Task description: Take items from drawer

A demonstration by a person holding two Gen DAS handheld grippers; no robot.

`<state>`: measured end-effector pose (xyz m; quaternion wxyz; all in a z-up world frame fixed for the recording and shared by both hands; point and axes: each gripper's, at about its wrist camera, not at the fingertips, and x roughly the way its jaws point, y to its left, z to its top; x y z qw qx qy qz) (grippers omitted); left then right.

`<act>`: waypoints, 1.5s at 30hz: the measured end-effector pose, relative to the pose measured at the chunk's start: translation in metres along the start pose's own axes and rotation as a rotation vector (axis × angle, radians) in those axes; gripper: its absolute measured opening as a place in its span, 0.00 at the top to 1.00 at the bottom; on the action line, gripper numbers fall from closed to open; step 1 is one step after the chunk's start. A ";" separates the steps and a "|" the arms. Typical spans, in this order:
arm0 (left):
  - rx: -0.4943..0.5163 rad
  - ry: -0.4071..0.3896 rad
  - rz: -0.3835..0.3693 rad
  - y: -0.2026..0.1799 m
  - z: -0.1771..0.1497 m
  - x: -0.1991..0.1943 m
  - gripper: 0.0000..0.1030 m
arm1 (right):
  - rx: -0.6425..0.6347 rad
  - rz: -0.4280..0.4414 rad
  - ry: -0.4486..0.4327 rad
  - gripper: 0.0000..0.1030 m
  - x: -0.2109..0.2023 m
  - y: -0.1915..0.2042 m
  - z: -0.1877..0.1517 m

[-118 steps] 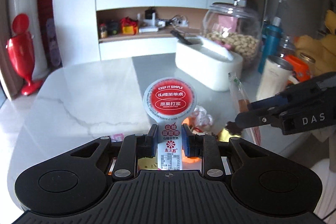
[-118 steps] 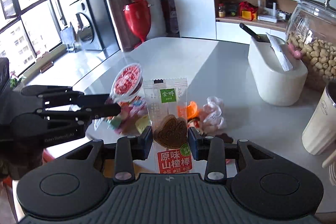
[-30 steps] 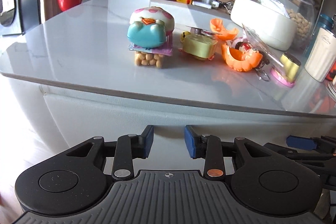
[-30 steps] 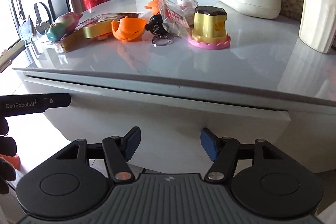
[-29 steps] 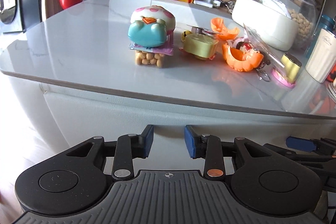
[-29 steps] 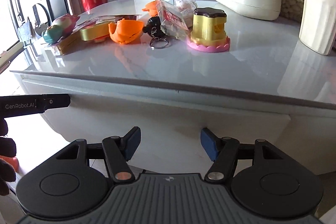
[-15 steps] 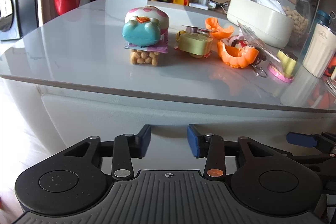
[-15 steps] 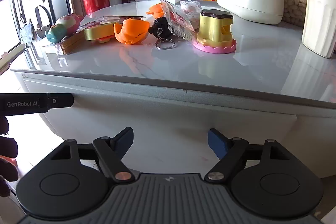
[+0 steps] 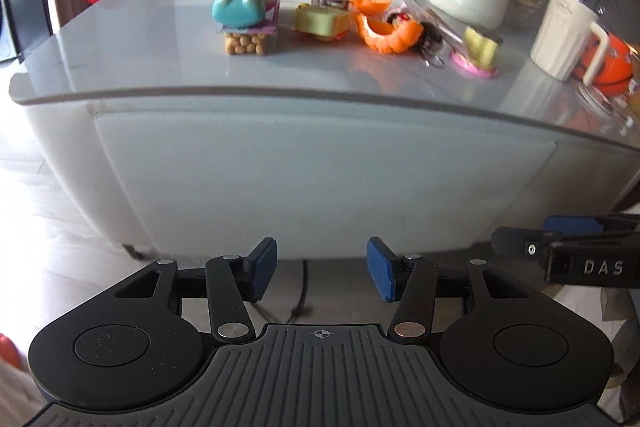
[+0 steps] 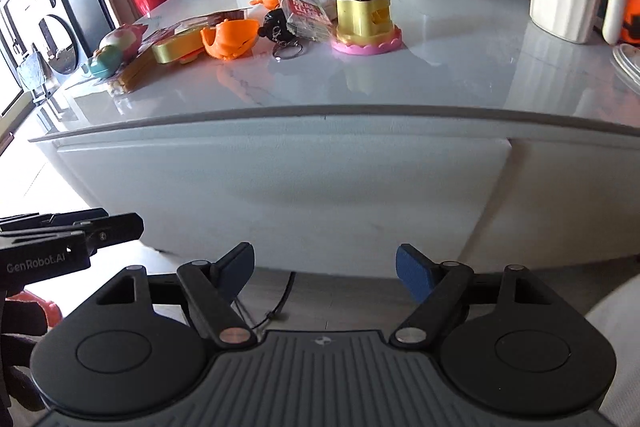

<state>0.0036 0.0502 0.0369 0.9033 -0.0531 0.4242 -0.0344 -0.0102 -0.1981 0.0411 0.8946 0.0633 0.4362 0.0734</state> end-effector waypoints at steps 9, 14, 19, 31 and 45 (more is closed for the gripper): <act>0.049 0.030 0.040 -0.007 -0.070 -0.006 0.48 | -0.007 -0.053 0.065 0.24 -0.011 0.008 -0.066; 0.004 0.066 0.021 0.003 -0.070 0.002 0.48 | -0.016 -0.073 0.086 0.24 -0.004 0.011 -0.068; -0.008 0.082 0.009 0.004 -0.069 0.008 0.48 | -0.050 -0.074 0.080 0.24 0.000 0.018 -0.068; -0.013 0.095 -0.012 0.001 -0.068 0.013 0.48 | -0.107 -0.060 0.103 0.24 0.010 0.037 -0.068; -0.010 0.113 -0.003 -0.001 -0.067 0.018 0.48 | -0.084 -0.061 0.138 0.24 0.021 0.033 -0.069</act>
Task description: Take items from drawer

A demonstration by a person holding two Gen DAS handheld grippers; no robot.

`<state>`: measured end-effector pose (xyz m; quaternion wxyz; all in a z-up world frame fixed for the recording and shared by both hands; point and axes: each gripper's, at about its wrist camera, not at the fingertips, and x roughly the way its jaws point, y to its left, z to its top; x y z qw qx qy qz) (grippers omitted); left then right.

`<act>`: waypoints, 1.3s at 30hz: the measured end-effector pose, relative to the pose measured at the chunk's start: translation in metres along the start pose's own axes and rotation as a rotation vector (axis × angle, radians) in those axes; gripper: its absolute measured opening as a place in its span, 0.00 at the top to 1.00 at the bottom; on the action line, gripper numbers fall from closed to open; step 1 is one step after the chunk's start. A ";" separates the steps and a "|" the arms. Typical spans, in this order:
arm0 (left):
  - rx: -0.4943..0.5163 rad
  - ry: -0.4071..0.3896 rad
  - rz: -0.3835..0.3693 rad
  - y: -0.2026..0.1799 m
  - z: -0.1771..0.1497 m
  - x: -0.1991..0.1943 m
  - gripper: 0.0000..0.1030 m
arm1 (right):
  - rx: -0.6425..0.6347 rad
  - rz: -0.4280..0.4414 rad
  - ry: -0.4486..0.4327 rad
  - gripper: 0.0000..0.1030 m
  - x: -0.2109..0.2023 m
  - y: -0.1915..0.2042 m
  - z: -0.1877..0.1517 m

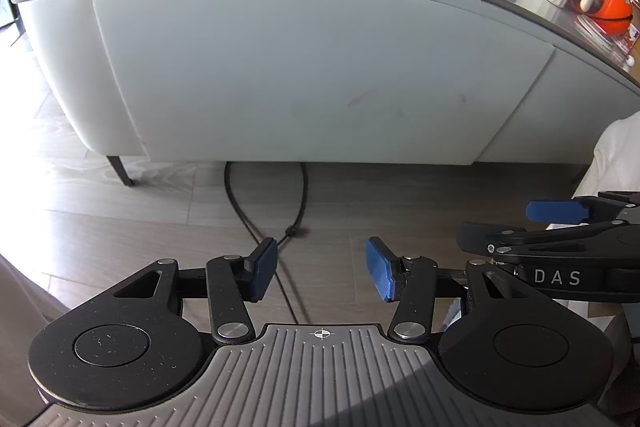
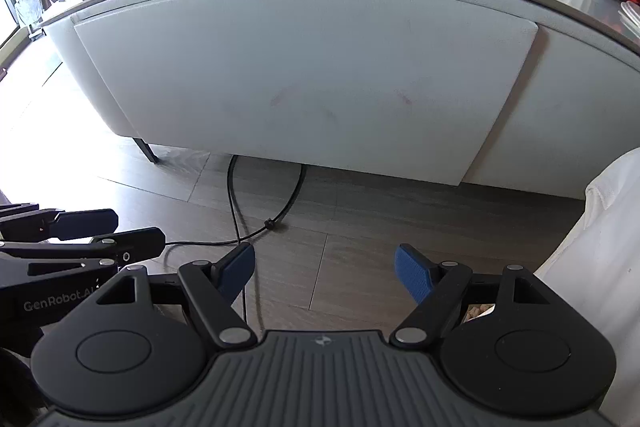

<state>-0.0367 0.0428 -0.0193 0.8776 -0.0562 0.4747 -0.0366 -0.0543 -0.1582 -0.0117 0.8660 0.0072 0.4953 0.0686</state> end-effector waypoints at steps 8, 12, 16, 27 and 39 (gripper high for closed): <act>0.003 -0.006 -0.009 -0.003 0.001 0.000 0.48 | 0.004 0.000 0.002 0.24 0.003 0.000 0.001; 0.002 -0.006 -0.008 -0.003 0.002 0.000 0.48 | 0.009 0.000 0.004 0.24 0.002 -0.001 0.001; 0.003 -0.006 -0.007 -0.003 0.002 0.001 0.48 | 0.010 0.002 0.005 0.24 0.002 -0.001 0.001; 0.004 -0.008 -0.006 -0.002 0.002 0.000 0.48 | 0.013 0.003 0.007 0.24 0.002 -0.002 0.001; 0.005 -0.008 -0.006 -0.002 0.002 0.000 0.48 | 0.013 0.003 0.007 0.24 0.002 -0.002 0.001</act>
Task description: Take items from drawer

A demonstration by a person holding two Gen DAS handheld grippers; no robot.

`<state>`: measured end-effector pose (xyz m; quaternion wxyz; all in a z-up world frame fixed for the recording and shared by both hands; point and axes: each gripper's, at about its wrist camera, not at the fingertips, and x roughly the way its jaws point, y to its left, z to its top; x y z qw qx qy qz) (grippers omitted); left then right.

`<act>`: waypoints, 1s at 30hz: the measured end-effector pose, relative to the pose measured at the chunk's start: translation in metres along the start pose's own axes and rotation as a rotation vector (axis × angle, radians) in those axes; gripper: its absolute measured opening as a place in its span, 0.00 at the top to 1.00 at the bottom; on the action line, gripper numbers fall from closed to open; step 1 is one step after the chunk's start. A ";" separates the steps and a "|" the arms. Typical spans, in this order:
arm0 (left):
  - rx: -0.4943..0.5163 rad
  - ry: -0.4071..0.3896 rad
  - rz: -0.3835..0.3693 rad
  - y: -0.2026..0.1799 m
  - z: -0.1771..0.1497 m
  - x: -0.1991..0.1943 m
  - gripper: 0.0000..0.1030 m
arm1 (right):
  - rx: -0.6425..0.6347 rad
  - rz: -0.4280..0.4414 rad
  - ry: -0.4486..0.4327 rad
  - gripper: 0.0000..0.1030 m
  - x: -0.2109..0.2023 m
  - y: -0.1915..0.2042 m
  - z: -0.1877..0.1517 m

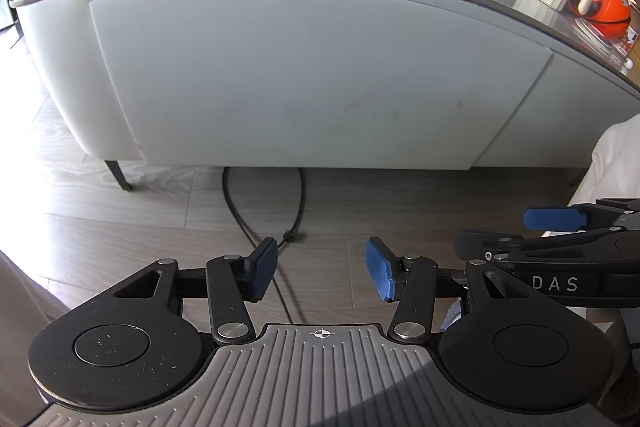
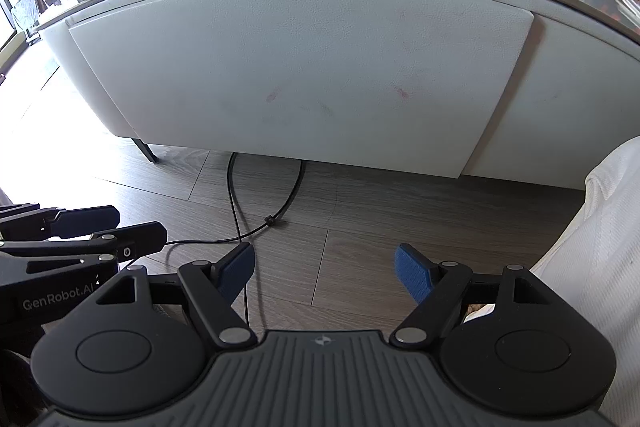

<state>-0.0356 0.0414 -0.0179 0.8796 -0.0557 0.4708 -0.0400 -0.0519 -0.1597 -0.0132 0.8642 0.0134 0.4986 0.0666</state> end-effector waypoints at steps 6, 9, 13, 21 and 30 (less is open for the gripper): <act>0.003 0.002 0.003 0.000 0.001 0.001 0.48 | 0.003 0.000 0.000 0.24 0.000 0.000 0.000; 0.006 0.003 0.006 -0.002 0.001 0.001 0.48 | 0.010 0.004 0.002 0.24 0.001 -0.002 -0.001; 0.007 0.003 0.006 -0.002 0.002 0.001 0.48 | 0.012 0.003 0.006 0.24 0.002 -0.001 0.000; 0.006 0.001 0.004 -0.001 0.002 0.001 0.48 | 0.017 0.003 0.013 0.24 0.003 -0.001 0.000; 0.005 0.000 0.004 -0.001 0.001 0.001 0.48 | 0.027 0.007 0.019 0.24 0.005 -0.003 0.000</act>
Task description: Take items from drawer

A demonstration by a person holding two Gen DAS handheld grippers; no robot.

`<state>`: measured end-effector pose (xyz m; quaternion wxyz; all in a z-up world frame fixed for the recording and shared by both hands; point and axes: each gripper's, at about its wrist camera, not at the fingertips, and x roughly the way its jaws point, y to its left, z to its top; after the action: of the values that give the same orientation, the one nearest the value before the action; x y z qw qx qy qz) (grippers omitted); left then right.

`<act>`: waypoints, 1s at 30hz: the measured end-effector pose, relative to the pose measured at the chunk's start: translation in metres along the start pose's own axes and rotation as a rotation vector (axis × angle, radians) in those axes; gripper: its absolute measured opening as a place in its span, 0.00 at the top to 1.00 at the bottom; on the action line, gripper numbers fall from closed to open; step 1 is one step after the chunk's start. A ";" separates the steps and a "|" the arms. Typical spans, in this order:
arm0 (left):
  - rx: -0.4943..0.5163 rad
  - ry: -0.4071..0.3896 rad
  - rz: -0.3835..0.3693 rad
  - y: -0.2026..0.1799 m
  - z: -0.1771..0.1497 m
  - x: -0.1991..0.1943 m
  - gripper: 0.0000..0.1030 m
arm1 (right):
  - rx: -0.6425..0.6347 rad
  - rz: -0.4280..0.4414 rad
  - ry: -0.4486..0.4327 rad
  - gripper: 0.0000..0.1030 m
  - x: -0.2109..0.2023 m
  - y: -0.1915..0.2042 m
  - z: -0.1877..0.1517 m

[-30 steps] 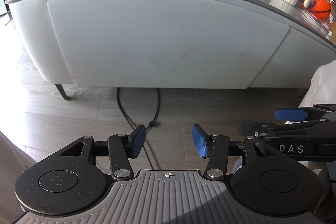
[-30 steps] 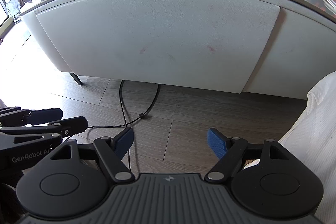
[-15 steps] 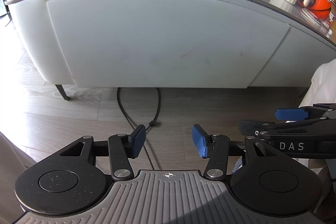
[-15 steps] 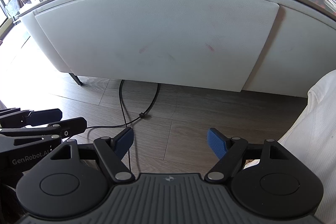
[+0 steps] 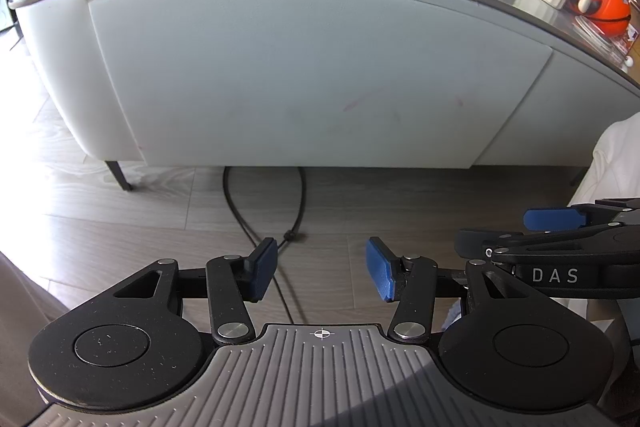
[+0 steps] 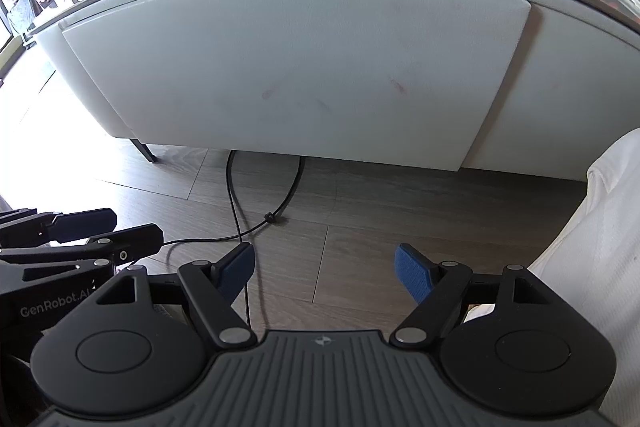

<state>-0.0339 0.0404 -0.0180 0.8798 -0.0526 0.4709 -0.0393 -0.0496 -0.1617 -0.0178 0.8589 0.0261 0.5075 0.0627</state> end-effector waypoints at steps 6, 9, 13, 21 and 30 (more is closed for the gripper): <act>0.000 0.000 0.000 0.000 0.000 0.000 0.48 | 0.006 0.002 0.004 0.24 0.000 -0.001 0.000; 0.000 0.000 0.000 -0.001 0.000 0.000 0.48 | 0.007 0.002 0.006 0.24 0.001 -0.002 0.000; 0.001 -0.001 0.000 -0.001 0.000 0.000 0.48 | 0.006 0.003 0.005 0.24 0.001 -0.002 0.001; 0.001 -0.001 -0.001 0.000 0.000 0.000 0.48 | 0.007 0.003 0.004 0.24 0.001 -0.002 0.001; 0.003 -0.003 0.000 0.001 -0.001 0.001 0.48 | 0.011 0.006 0.000 0.24 0.002 -0.003 0.002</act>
<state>-0.0343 0.0412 -0.0193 0.8806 -0.0514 0.4694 -0.0401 -0.0464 -0.1646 -0.0185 0.8586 0.0325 0.5078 0.0627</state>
